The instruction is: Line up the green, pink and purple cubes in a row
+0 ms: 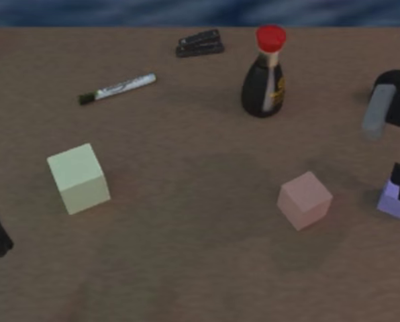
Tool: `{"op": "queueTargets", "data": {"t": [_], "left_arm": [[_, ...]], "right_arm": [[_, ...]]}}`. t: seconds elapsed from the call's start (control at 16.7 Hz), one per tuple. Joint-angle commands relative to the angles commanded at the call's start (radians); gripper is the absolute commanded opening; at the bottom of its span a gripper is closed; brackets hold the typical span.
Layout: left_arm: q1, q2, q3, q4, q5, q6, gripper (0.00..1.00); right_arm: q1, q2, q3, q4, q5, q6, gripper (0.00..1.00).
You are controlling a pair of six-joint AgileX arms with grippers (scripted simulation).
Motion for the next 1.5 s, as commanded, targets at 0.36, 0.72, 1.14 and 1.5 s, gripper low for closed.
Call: {"op": "queueTargets", "data": {"t": [0.36, 0.72, 1.14, 1.5], "left_arm": [[0.0, 0.0, 0.0, 0.0, 0.0, 0.0, 1.0], [0.0, 0.0, 0.0, 0.0, 0.0, 0.0, 1.0], [0.0, 0.0, 0.0, 0.0, 0.0, 0.0, 1.0], [0.0, 0.0, 0.0, 0.0, 0.0, 0.0, 1.0]], "right_arm": [[-0.001, 0.031, -0.049, 0.077, 0.0, 0.0, 1.0], [0.002, 0.137, -0.177, 0.318, 0.001, 0.004, 1.0], [0.002, 0.145, -0.184, 0.329, 0.001, 0.004, 0.85], [0.002, 0.145, -0.184, 0.329, 0.001, 0.004, 0.4]]}}
